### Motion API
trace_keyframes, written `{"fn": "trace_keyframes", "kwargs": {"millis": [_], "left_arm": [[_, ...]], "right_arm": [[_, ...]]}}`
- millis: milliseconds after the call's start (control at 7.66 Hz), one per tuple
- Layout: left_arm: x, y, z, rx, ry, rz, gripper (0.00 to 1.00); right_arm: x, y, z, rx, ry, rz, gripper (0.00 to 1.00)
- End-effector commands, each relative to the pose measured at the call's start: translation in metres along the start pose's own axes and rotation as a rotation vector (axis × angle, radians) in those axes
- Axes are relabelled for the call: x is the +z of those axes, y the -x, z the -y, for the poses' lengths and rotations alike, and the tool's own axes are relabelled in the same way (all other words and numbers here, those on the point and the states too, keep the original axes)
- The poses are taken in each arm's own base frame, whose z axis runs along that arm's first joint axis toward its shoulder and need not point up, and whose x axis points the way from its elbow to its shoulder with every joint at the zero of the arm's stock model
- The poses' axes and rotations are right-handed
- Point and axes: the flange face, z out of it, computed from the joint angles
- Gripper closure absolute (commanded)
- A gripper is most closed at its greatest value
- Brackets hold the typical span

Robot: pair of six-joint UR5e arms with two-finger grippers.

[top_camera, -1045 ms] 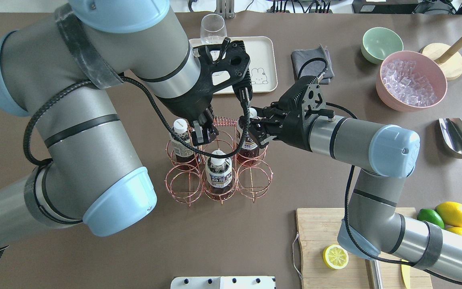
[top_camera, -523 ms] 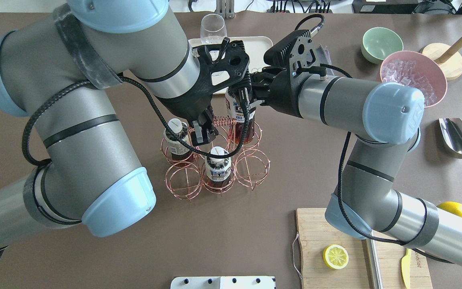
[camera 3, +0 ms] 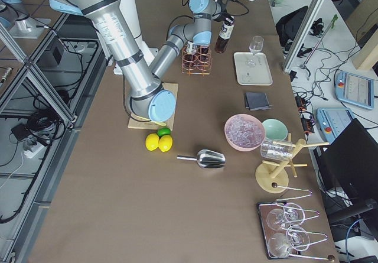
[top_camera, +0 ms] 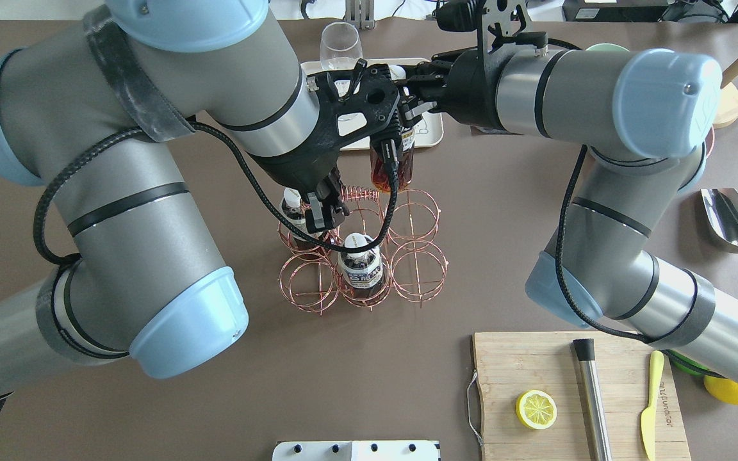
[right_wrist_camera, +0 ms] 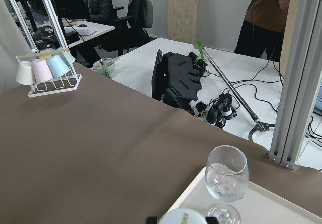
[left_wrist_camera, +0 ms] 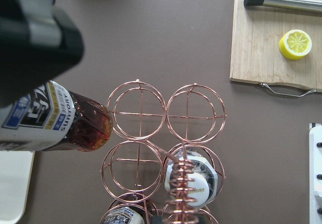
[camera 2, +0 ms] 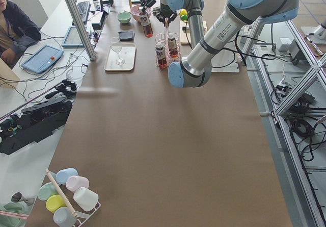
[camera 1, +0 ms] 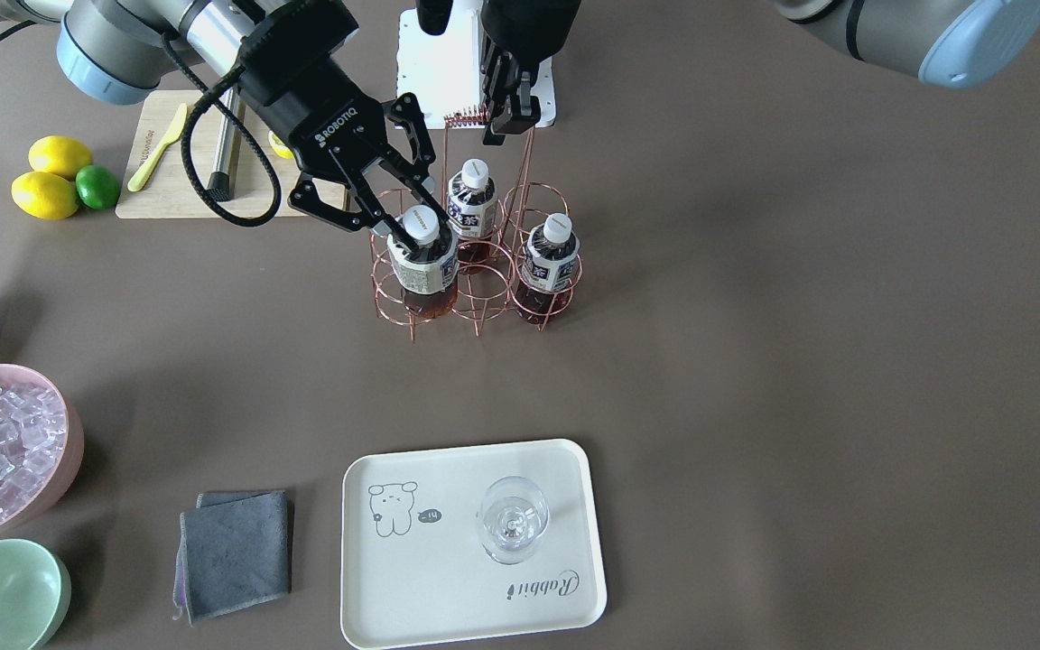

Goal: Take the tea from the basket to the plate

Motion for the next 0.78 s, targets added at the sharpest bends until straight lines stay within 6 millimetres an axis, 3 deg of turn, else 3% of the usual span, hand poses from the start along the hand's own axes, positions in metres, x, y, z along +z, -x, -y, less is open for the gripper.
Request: {"fn": "trace_keyframes", "kwargs": {"millis": [0, 131, 392, 523, 653], "left_arm": [[-0.003, 0.0, 0.0, 0.001, -0.004, 0.002, 1.0], [-0.003, 0.001, -0.001, 0.0, -0.003, 0.003, 1.0], [-0.003, 0.001, -0.001, -0.001, -0.003, 0.005, 1.0], [-0.006, 0.001, -0.002, 0.001, -0.007, 0.005, 1.0], [-0.011, 0.006, -0.004, -0.002, -0.009, 0.014, 1.0]], "right_arm": [[0.002, -0.051, 0.019, 0.016, 0.007, -0.089, 1.0], [0.018, -0.073, 0.024, 0.021, 0.009, -0.125, 1.0], [0.083, -0.137, 0.013, 0.011, -0.044, -0.133, 1.0], [0.113, -0.157, 0.008, 0.011, -0.058, -0.141, 1.0], [0.129, -0.166, 0.004, 0.016, -0.052, -0.181, 1.0]]}}
